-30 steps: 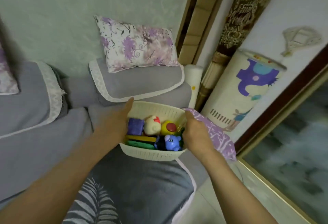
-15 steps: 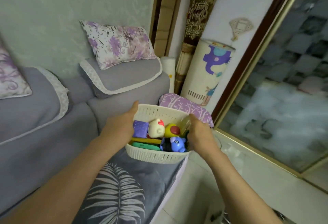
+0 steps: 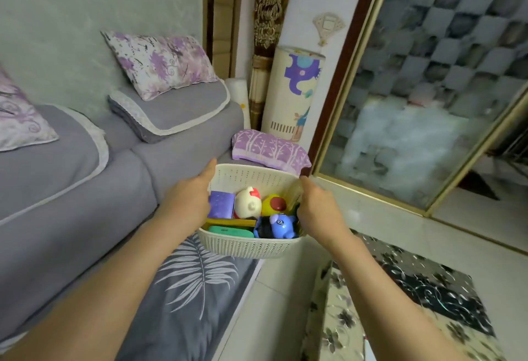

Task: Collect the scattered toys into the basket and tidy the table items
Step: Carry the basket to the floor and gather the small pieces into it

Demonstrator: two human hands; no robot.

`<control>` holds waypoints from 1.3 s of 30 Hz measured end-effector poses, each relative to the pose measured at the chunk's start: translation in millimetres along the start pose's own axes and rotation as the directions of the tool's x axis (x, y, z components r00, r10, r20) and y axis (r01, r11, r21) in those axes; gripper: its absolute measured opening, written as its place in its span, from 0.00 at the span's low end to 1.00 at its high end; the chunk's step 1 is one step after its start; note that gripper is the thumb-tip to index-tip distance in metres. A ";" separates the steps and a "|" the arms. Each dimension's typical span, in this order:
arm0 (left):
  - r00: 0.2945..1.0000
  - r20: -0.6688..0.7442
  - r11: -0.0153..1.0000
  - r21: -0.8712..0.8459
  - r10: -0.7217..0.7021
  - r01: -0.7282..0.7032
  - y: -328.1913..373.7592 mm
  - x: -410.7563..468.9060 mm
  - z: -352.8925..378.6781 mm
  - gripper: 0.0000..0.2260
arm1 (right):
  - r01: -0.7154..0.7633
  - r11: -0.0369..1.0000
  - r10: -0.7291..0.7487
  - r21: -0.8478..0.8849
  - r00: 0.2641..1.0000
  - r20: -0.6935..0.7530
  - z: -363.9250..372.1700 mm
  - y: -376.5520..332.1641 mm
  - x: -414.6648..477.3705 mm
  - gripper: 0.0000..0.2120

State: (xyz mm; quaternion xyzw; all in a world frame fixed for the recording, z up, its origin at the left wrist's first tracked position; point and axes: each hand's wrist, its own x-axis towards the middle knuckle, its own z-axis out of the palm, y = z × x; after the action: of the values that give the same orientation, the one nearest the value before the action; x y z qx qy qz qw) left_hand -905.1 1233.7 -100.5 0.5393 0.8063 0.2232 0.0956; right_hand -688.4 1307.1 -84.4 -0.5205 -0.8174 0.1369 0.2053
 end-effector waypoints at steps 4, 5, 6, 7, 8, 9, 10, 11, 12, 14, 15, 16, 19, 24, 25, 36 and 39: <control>0.997 0.027 0.997 -0.007 0.073 -0.073 -14.0 -67.0 -5.6 0.31 | -0.061 0.997 0.060 -0.042 0.998 -0.026 -5.4 -19.0 -84.6 0.25; 0.996 0.034 0.997 -0.017 0.078 -0.078 -18.5 -84.9 -8.5 0.31 | -0.078 0.996 0.076 -0.045 0.997 -0.030 -6.0 -25.1 -105.9 0.24; 0.996 0.034 0.996 -0.023 0.085 -0.084 -22.0 -95.9 -10.6 0.31 | -0.084 0.996 0.083 -0.037 0.996 -0.036 -5.8 -28.3 -119.9 0.24; 0.994 0.047 0.995 -0.017 0.094 -0.094 -28.0 -114.9 -15.8 0.32 | -0.095 0.995 0.094 -0.040 0.995 -0.041 -5.2 -35.1 -141.8 0.23; 0.994 0.052 0.995 0.004 0.101 -0.101 -31.4 -127.4 -19.6 0.32 | -0.105 0.994 0.104 -0.042 0.994 -0.044 -5.2 -41.2 -156.6 0.23; 0.993 0.063 0.994 0.021 0.101 -0.103 -37.1 -144.8 -24.1 0.32 | -0.111 0.993 0.109 -0.043 0.993 -0.042 -4.9 -48.0 -175.6 0.23; 0.992 0.070 0.995 0.021 0.100 -0.102 -39.7 -159.8 -28.4 0.33 | -0.113 0.993 0.112 -0.038 0.993 -0.039 -4.2 -52.6 -189.8 0.23; 0.993 0.068 0.994 0.024 0.101 -0.103 -41.7 -171.3 -31.3 0.33 | -0.114 0.993 0.112 -0.035 0.993 -0.045 -4.2 -55.7 -200.9 0.22; 0.993 0.072 0.995 0.035 0.094 -0.097 -46.1 -188.4 -35.4 0.33 | -0.126 0.991 0.124 -0.038 0.991 -0.048 -3.5 -60.5 -216.4 0.23; 0.991 0.077 0.992 0.051 0.113 -0.117 -54.5 -227.0 -45.1 0.33 | -0.128 0.991 0.126 -0.040 0.991 -0.052 -5.1 -74.5 -256.3 0.24; 0.991 0.065 0.992 0.049 0.115 -0.118 -57.2 -235.2 -47.1 0.33 | -0.131 0.991 0.129 -0.034 0.990 -0.052 -3.9 -77.8 -264.3 0.24; 0.992 0.063 0.993 0.053 0.105 -0.108 -59.4 -239.1 -48.1 0.33 | -0.142 0.990 0.141 -0.023 0.989 -0.040 -1.7 -78.0 -266.8 0.24; 0.995 0.067 0.995 0.067 0.070 -0.075 -61.3 -280.8 -55.6 0.32 | -0.134 0.990 0.133 -0.031 0.990 -0.053 -2.6 -82.8 -300.4 0.24; 0.998 0.044 0.996 0.079 0.039 -0.043 -60.2 -359.8 -60.4 0.32 | -0.102 0.994 0.101 -0.030 0.995 -0.028 -8.9 -86.0 -363.7 0.25; 0.999 0.036 0.997 0.072 0.029 -0.032 -59.9 -370.0 -61.6 0.32 | -0.091 0.996 0.090 -0.022 0.996 -0.028 -10.9 -86.6 -372.3 0.25; 1.000 0.009 0.997 0.079 0.002 -0.003 -65.0 -529.3 -81.2 0.32 | -0.024 1.000 0.024 -0.016 1.000 -0.004 -32.8 -105.7 -519.3 0.23; 1.000 0.014 0.997 0.076 0.003 -0.004 -63.8 -572.3 -76.2 0.33 | -0.026 1.000 0.026 -0.010 1.000 -0.008 -39.3 -102.7 -562.2 0.25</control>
State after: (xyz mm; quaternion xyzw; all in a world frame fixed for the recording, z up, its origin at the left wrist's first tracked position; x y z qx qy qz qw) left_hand -759.0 671.6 -112.4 0.5455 0.8126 0.1887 0.0804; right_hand -541.0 754.3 -113.5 -0.5325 -0.8105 0.1336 0.2042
